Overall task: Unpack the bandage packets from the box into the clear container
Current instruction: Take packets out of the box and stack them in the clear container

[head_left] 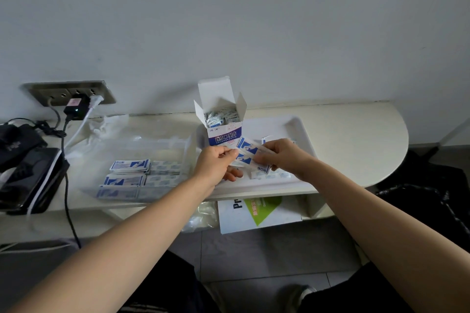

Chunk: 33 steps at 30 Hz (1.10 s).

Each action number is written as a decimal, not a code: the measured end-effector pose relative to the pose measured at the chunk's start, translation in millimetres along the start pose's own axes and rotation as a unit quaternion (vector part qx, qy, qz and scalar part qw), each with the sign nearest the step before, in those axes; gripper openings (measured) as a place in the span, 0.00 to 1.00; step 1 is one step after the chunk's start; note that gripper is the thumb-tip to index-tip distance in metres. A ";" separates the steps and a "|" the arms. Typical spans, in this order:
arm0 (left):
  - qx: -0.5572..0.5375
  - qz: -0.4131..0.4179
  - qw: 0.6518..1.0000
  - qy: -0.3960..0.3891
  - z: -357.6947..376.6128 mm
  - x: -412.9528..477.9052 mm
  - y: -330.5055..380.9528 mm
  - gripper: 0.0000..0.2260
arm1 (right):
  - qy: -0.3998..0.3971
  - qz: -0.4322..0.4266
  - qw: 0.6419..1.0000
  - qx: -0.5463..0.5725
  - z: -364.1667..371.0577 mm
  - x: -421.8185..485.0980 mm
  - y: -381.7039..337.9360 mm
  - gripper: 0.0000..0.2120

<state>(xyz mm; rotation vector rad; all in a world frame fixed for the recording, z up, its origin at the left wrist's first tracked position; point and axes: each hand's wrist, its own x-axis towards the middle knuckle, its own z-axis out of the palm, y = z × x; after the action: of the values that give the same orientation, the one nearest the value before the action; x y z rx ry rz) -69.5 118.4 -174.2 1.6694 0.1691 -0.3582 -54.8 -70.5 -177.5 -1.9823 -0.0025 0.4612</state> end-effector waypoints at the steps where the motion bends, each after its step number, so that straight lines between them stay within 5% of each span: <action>1: 0.001 0.001 1.000 0.001 1.0 0.6 -0.1 0.10 | 0.001 0.001 1.000 -0.003 -1.0 0.0 0.3 0.08; 9: 0.026 -0.015 0.997 -0.069 21.7 1.8 8.1 0.05 | 0.095 0.006 0.995 -0.028 -24.9 -8.5 10.7 0.05; 15: 0.239 0.011 0.969 -0.068 47.7 10.2 3.6 0.09 | 0.164 0.015 0.986 -0.032 -50.4 -21.4 28.6 0.11; 18: 0.336 0.029 0.940 -0.043 49.2 11.1 4.8 0.14 | 0.149 0.012 0.988 -0.033 -55.0 -24.5 31.0 0.11; 24: 0.399 0.061 0.913 0.052 5.5 7.1 23.0 0.06 | 0.101 0.007 0.994 -0.030 -35.6 -14.2 18.7 0.07; 33: 0.523 0.029 0.851 0.044 -36.2 -6.0 36.7 0.10 | -0.008 -0.074 0.982 -0.175 41.5 9.9 -21.1 0.07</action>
<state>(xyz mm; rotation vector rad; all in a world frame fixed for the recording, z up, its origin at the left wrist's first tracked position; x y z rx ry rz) -58.6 149.8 -134.4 2.7715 -0.0336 -0.3447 -54.7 -22.9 -177.8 -2.3025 -0.2569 0.4000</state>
